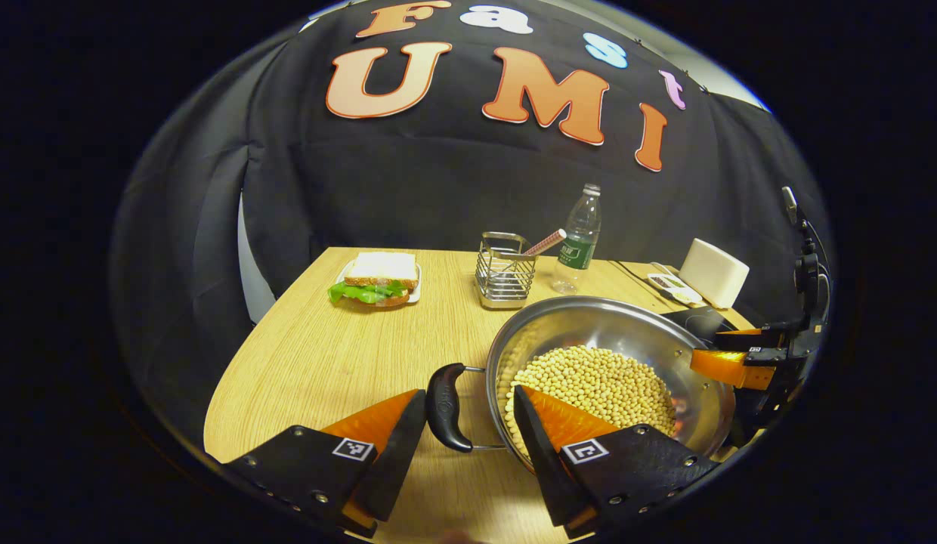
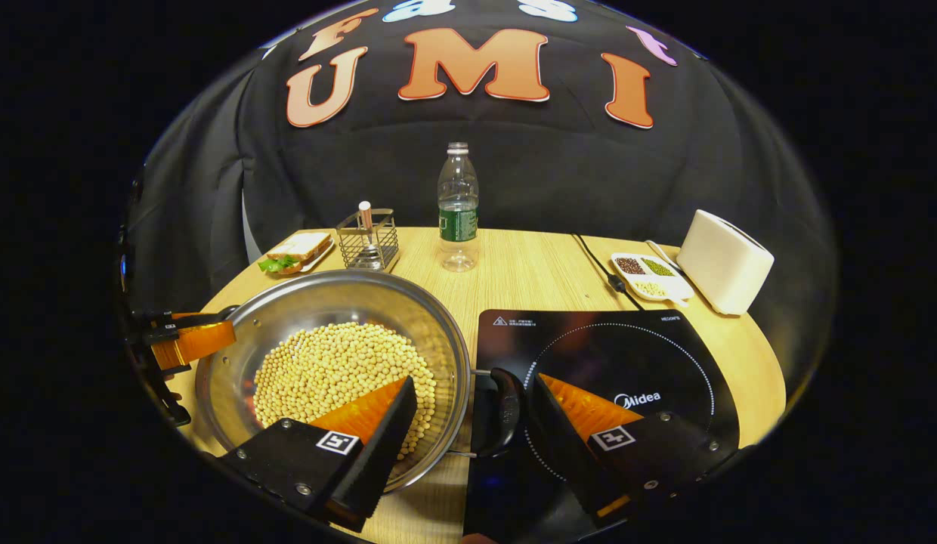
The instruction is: First push the handle of the pot to place it horizontally, then grasp the pot with both hands and set it on the induction cooktop.
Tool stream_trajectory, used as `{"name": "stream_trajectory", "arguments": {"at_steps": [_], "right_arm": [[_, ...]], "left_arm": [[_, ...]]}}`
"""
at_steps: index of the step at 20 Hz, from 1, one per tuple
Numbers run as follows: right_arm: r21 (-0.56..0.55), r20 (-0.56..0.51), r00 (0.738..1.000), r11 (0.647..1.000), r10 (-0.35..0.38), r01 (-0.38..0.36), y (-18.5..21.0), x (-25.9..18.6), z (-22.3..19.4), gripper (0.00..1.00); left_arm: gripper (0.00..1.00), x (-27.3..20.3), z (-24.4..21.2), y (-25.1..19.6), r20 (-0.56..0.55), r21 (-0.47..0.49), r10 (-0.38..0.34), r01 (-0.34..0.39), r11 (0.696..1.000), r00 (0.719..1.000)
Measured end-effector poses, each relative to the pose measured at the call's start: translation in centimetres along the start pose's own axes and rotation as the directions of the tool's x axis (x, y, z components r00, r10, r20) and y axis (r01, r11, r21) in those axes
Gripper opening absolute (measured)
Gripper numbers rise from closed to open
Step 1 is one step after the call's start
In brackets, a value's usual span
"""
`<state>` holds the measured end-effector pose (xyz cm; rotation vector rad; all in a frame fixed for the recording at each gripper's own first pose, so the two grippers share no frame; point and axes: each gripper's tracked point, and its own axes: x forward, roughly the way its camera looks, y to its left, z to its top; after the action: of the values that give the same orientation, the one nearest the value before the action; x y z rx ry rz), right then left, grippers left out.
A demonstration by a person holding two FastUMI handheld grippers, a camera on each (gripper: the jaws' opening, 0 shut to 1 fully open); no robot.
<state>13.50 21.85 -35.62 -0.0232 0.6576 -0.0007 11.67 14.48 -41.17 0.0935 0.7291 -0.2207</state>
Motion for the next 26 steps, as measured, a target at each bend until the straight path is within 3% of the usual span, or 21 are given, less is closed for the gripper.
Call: {"name": "stream_trajectory", "arguments": {"at_steps": [4, 6, 7, 9, 10, 11, 15, 23, 24, 26], "right_arm": [[-0.004, -0.014, 1.000, 1.000, -0.010, 0.010, -0.2, 0.4, -0.4, 0.96], [-0.005, -0.024, 0.999, 0.999, -0.034, 0.034, -0.9, 0.7, -0.7, 0.90], [0.008, -0.028, 0.999, 0.999, -0.036, 0.036, -1.2, 0.7, -0.8, 0.81], [0.020, -0.033, 0.998, 0.999, -0.049, 0.050, -1.1, 0.6, -0.6, 0.66], [0.028, -0.030, 0.998, 0.998, -0.055, 0.056, -1.1, 0.6, -0.5, 0.64], [0.040, -0.030, 0.998, 0.998, -0.052, 0.053, -1.1, 0.6, -0.4, 0.57], [0.110, -0.067, 0.998, 0.994, -0.008, 0.015, -0.9, 0.4, -0.7, 0.42], [0.148, -0.013, 0.999, 0.988, 0.043, -0.040, -2.7, -3.9, 1.6, 0.40], [0.145, -0.003, 0.999, 0.989, 0.041, -0.040, -3.2, -4.4, 2.0, 0.36], [0.154, 0.012, 0.999, 0.987, 0.037, -0.038, -4.6, -5.5, 2.6, 0.40]], "left_arm": [[0.75, 0.4, -0.2, -0.2, -0.013, 0.004, -0.011, 0.011, 1.000, 1.000], [0.75, 0.5, -0.2, 0.0, -0.013, 0.012, 0.003, -0.003, 1.000, 1.000], [0.72, 0.7, -0.6, 0.4, -0.028, 0.011, 0.016, -0.016, 1.000, 0.999], [0.56, 0.6, -1.0, 0.2, -0.056, 0.021, 0.022, -0.021, 1.000, 0.998], [0.55, 0.7, -0.8, 0.3, -0.059, 0.026, 0.038, -0.036, 0.999, 0.998], [0.48, 0.4, -0.8, 0.5, -0.060, 0.027, 0.057, -0.055, 0.998, 0.997], [0.42, -1.0, -1.4, 0.3, -0.097, -0.019, 0.115, -0.117, 0.993, 0.989], [0.39, -6.4, 1.7, -2.6, -0.028, -0.028, 0.168, -0.168, 0.985, 0.985], [0.38, -7.0, 2.4, -3.2, -0.019, -0.022, 0.169, -0.169, 0.985, 0.986], [0.38, -7.3, 3.4, -4.9, -0.006, -0.019, 0.164, -0.164, 0.986, 0.986]]}}
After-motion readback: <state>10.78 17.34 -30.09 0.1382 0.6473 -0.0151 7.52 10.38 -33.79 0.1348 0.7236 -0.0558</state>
